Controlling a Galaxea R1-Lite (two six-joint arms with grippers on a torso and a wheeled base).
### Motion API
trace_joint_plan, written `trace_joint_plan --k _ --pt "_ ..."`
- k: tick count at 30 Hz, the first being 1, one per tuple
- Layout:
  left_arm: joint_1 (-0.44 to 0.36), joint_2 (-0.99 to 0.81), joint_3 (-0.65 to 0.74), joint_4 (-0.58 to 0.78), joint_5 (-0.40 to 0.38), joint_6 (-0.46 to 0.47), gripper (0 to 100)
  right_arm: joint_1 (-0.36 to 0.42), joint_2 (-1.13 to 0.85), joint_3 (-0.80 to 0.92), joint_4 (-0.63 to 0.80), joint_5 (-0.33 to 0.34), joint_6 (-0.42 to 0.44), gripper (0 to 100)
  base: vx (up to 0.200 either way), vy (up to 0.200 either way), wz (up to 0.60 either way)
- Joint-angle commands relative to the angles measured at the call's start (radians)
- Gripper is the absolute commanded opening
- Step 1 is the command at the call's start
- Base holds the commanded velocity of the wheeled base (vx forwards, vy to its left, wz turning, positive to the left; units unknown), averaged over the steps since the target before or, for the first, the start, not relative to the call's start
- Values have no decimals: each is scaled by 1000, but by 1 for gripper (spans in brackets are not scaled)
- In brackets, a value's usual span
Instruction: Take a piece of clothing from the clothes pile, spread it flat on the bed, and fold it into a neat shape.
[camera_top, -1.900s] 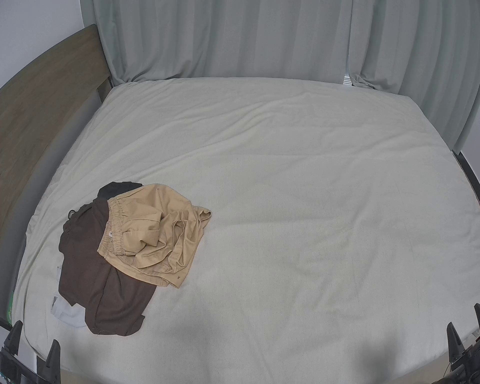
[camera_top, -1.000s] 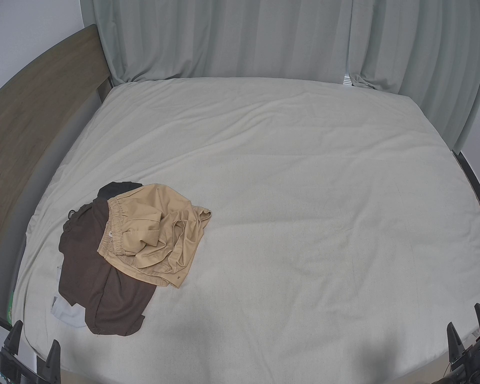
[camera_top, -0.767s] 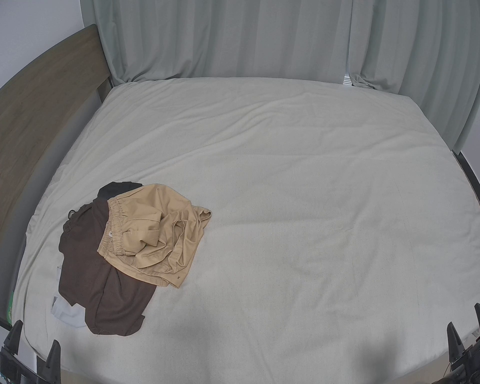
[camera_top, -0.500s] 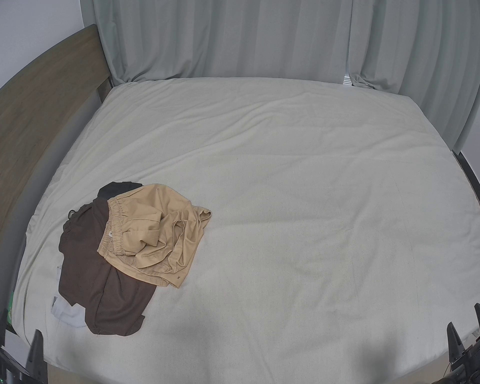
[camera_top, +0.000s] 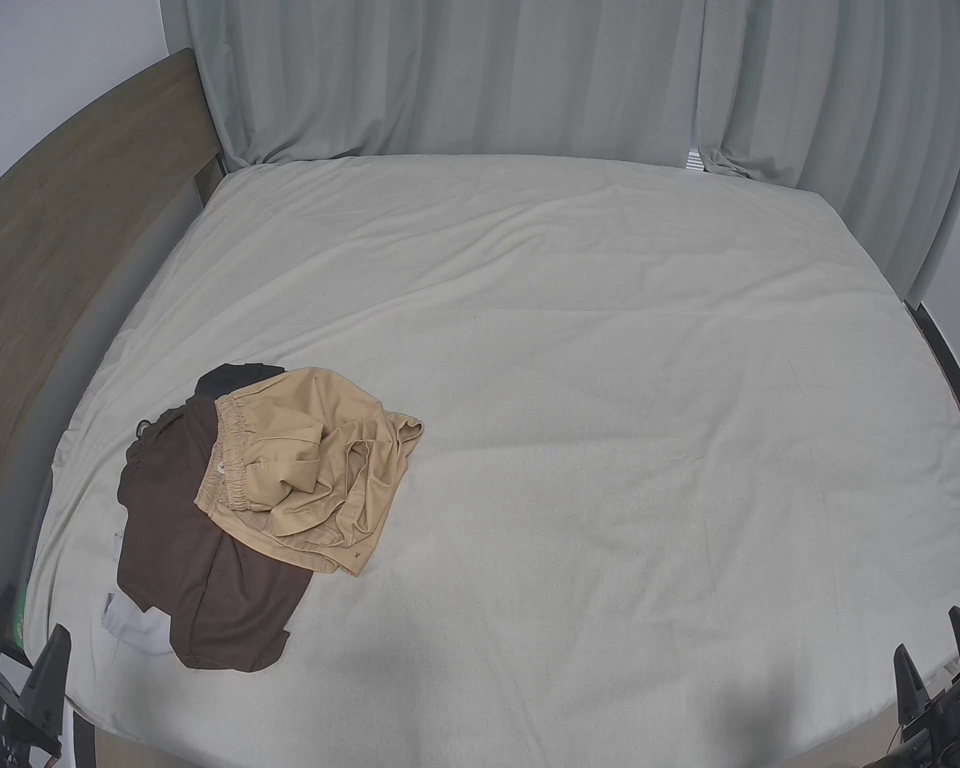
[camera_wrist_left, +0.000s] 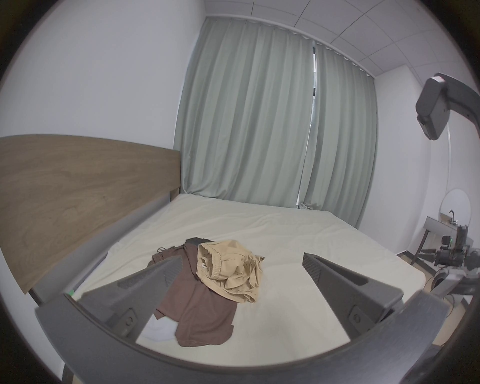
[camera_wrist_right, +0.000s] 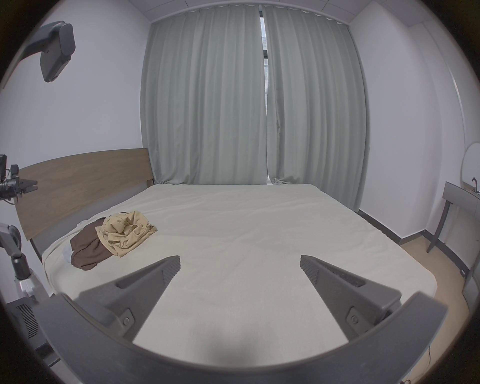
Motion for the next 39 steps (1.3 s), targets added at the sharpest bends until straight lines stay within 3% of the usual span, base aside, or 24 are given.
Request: trace_joint_plan --k 1,9,17,24,31,36,39 --pt "-27 118 -25 -3 -6 -61 100 0 -16 16 0 0 -1 100 0 0 0" --pt "-73 277 -88 -27 -23 -160 100 2 -16 16 0 0 -1 100 0 0 0" --pt "-75 403 -128 -93 -112 -297 100 2 -16 16 0 0 -1 100 0 0 0" --pt "-67 495 -128 -133 -164 -314 100 2 -16 16 0 0 -2 100 0 0 0" --pt "-50 619 -127 -284 -207 -311 100 2 -16 16 0 0 -2 100 0 0 0" --pt "3 673 -128 -316 -289 -308 100 2 -16 16 0 0 -2 100 0 0 0" --pt "85 717 -128 -316 -390 -283 100 2 -16 16 0 0 -2 100 0 0 0"
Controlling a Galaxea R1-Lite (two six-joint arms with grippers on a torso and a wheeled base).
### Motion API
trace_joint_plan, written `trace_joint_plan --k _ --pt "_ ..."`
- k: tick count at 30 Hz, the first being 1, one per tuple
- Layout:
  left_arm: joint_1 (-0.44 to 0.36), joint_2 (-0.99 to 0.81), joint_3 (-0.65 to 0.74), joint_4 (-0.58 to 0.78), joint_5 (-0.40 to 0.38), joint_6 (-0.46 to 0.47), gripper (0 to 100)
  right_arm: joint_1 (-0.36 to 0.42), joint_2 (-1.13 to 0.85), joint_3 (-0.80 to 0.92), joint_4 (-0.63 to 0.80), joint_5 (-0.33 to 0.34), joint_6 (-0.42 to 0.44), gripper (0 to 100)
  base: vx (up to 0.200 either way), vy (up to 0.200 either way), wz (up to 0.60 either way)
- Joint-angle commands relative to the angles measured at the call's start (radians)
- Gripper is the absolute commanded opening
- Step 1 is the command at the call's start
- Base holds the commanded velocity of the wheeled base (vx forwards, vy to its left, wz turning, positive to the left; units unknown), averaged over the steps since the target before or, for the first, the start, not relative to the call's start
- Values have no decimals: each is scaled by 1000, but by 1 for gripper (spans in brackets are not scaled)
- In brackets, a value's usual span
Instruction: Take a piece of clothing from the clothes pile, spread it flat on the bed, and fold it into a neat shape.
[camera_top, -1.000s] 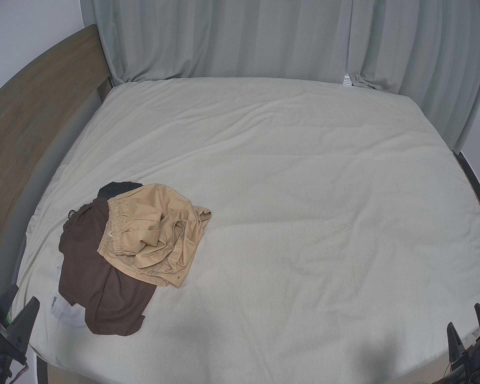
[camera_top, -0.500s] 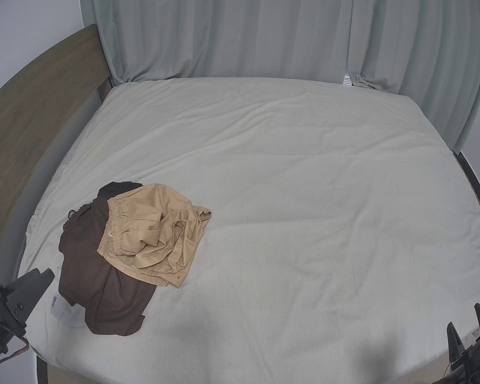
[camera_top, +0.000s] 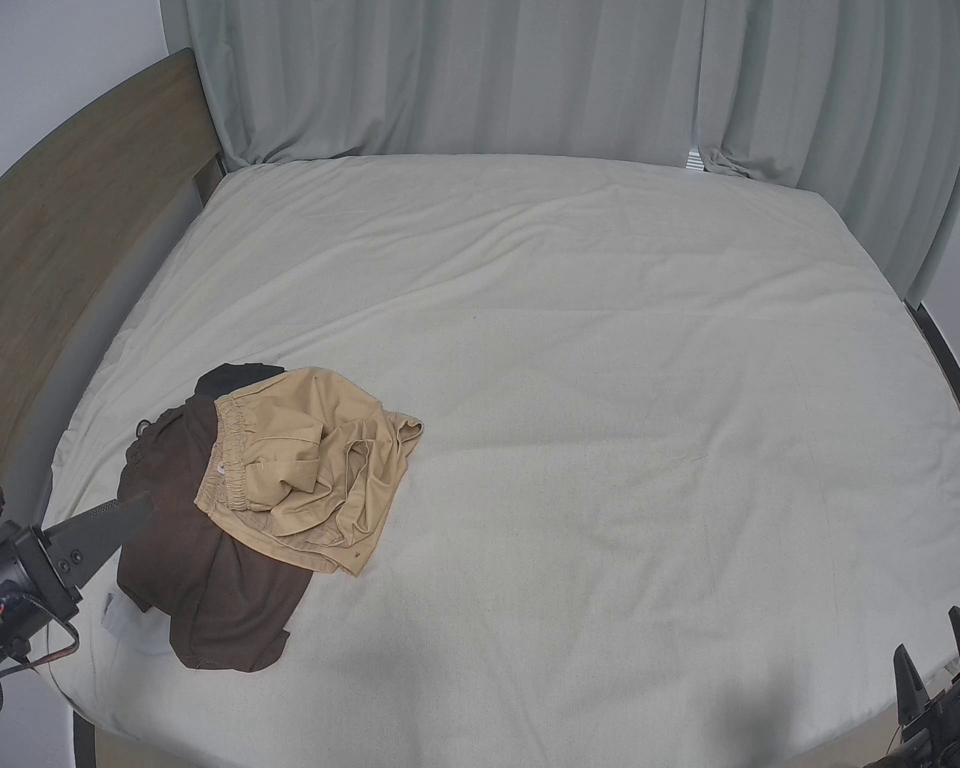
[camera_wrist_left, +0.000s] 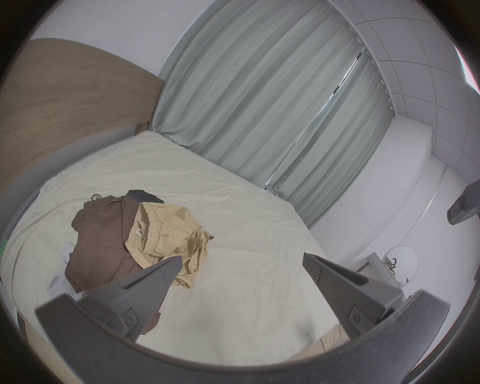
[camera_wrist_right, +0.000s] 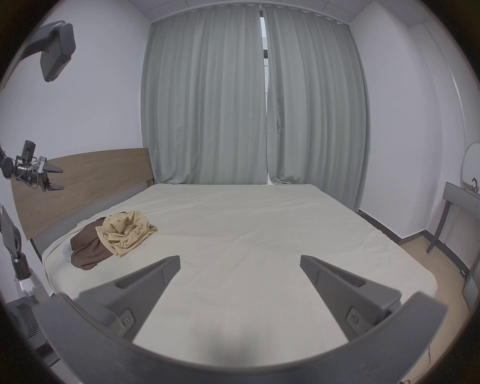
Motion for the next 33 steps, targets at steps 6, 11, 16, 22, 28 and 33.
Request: trace_joint_plan --k 6,11,16,22,28,33 --pt "185 160 -2 -16 -164 53 100 0 -16 16 0 2 -2 100 0 0 0" --pt "258 241 -11 -89 -231 54 100 0 -16 16 0 2 -2 100 0 0 0" --pt "277 309 -19 -134 -239 54 100 0 -16 16 0 2 -2 100 0 0 0" --pt "278 378 -33 -172 -273 54 100 0 -16 16 0 2 -2 100 0 0 0" --pt "297 459 -67 -194 -313 54 100 0 -16 16 0 2 -3 100 0 0 0" --pt "307 506 -88 -212 -331 54 100 0 -16 16 0 2 -3 100 0 0 0"
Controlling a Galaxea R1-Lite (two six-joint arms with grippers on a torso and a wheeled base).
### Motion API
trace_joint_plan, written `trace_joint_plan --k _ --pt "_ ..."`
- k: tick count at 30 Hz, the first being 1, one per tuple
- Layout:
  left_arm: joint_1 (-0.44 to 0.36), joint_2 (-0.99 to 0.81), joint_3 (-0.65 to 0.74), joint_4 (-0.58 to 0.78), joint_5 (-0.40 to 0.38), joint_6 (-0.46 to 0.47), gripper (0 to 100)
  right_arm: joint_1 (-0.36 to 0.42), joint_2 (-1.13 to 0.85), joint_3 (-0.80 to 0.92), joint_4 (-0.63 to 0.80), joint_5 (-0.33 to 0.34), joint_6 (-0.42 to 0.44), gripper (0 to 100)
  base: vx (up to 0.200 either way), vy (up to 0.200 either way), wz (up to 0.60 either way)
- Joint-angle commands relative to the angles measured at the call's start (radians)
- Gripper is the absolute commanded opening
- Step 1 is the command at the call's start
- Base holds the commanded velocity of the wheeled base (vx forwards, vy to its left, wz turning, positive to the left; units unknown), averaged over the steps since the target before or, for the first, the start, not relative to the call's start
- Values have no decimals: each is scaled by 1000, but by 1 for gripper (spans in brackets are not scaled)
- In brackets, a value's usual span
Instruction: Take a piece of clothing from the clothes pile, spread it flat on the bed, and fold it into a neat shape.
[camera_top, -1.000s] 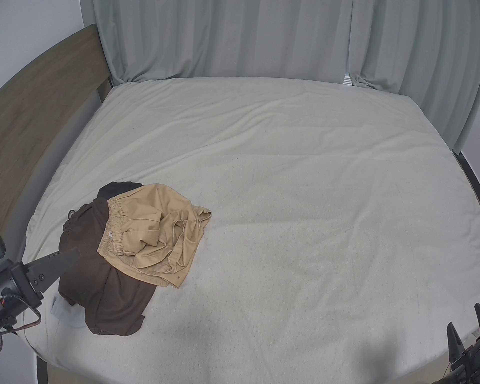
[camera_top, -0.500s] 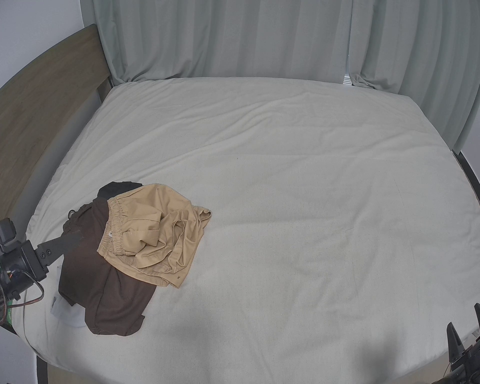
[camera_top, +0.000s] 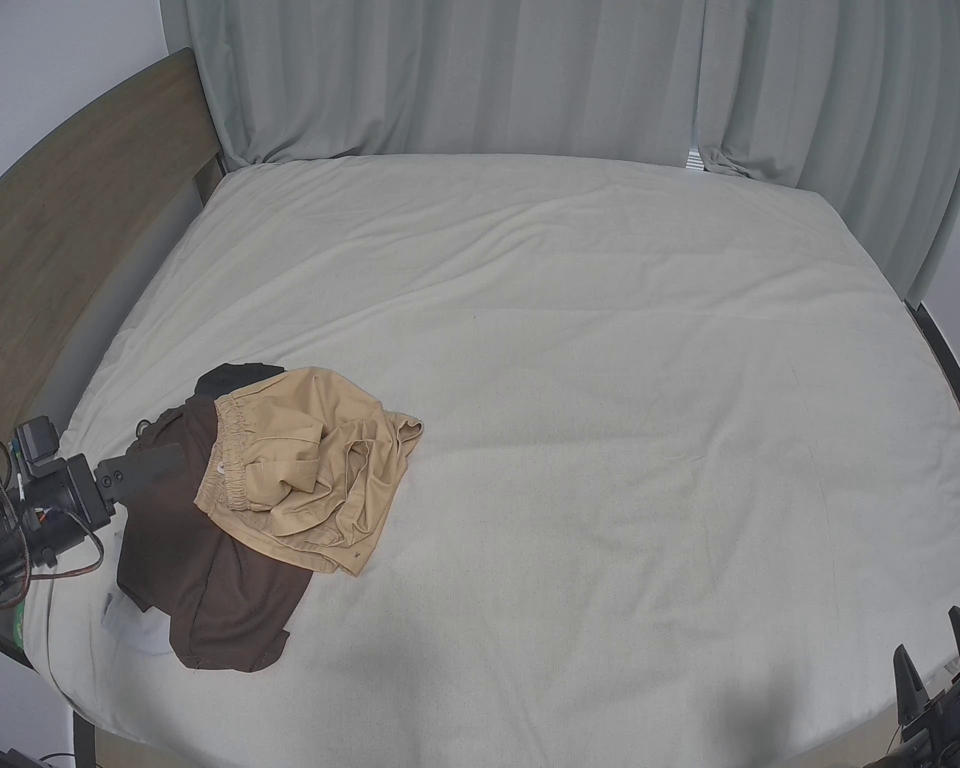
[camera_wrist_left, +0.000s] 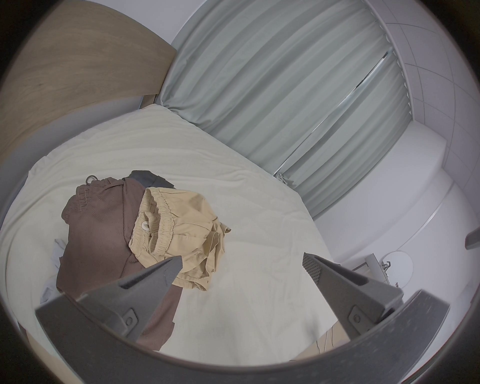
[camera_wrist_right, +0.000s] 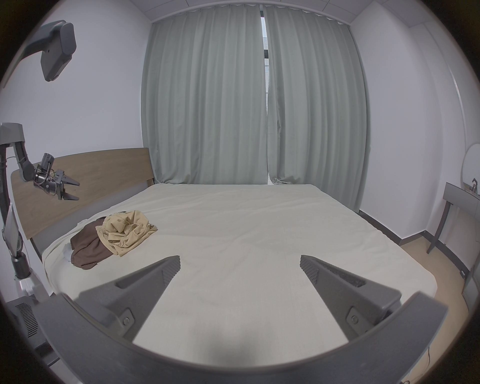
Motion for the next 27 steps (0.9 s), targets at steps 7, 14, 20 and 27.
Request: trace_joint_plan --k 7,14,20,27 --pt "15 202 -24 -103 -4 58 100 0 -16 16 0 1 -1 100 0 0 0" --pt "16 312 -48 -189 -5 95 100 0 -16 16 0 1 -1 100 0 0 0" --pt "13 379 -80 -206 -4 96 100 0 -16 16 0 1 -1 100 0 0 0" --pt "11 442 -137 -207 -5 99 100 0 -16 16 0 1 -1 100 0 0 0"
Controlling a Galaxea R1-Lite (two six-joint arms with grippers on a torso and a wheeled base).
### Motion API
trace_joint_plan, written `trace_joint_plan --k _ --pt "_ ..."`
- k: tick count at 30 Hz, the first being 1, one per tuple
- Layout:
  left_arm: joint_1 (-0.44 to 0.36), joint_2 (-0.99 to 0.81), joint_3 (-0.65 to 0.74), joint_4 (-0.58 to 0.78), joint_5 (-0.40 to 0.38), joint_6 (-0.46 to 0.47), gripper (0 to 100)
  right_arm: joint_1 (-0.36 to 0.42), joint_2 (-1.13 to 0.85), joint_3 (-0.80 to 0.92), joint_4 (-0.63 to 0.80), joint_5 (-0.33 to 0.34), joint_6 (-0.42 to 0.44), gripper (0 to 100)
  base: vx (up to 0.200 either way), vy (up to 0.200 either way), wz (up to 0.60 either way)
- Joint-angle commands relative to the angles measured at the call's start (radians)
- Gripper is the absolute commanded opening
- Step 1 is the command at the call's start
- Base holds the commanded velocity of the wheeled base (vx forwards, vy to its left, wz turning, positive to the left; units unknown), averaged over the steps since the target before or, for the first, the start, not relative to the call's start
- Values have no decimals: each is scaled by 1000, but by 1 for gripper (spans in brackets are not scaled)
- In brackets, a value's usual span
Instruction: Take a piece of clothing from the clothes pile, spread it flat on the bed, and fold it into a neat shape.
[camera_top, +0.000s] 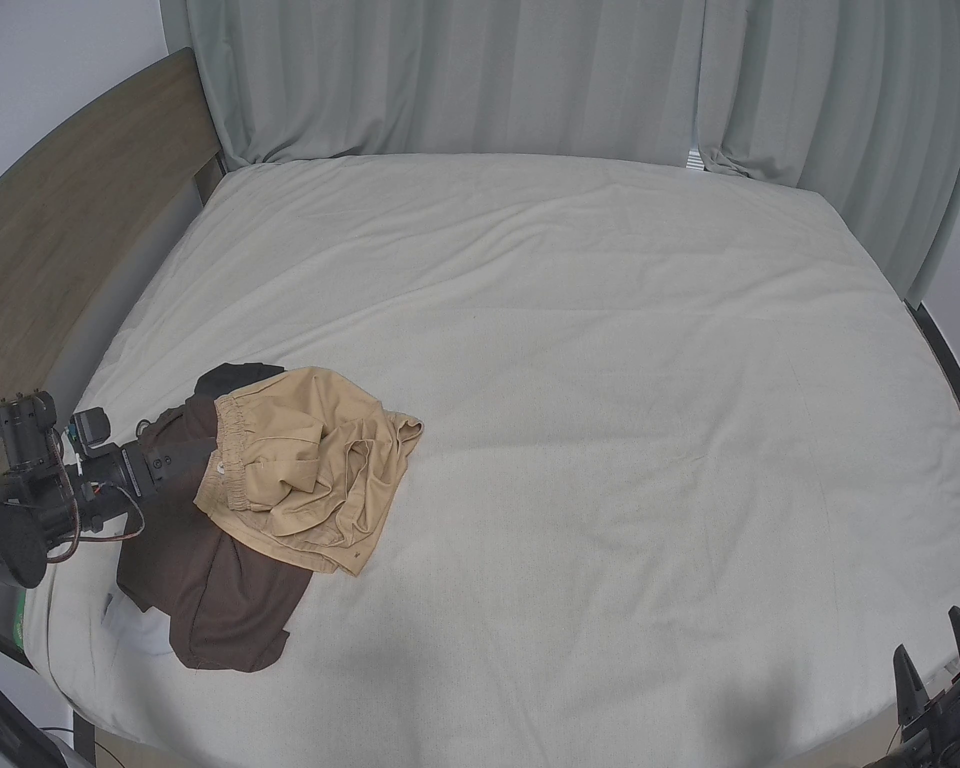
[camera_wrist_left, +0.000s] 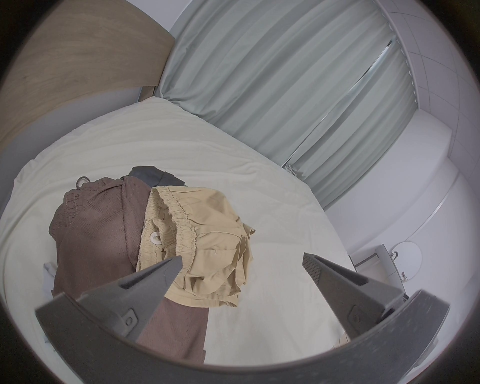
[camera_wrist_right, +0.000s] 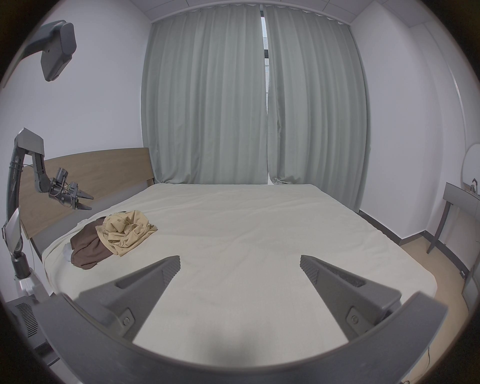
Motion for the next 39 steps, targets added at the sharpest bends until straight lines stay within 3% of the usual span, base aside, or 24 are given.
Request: trace_joint_plan --k 1,12,23,39 --pt "0 66 -39 0 0 -1 100 0 -16 16 0 2 -1 100 0 0 0" --pt "0 155 -85 -6 3 1 100 0 -16 16 0 2 -1 100 0 0 0" --pt "0 311 -125 -141 -3 -1 100 -1 -16 16 -2 0 -1 100 0 0 0" --pt "-53 367 -180 -143 -16 -7 100 -1 -16 16 0 2 1 100 0 0 0"
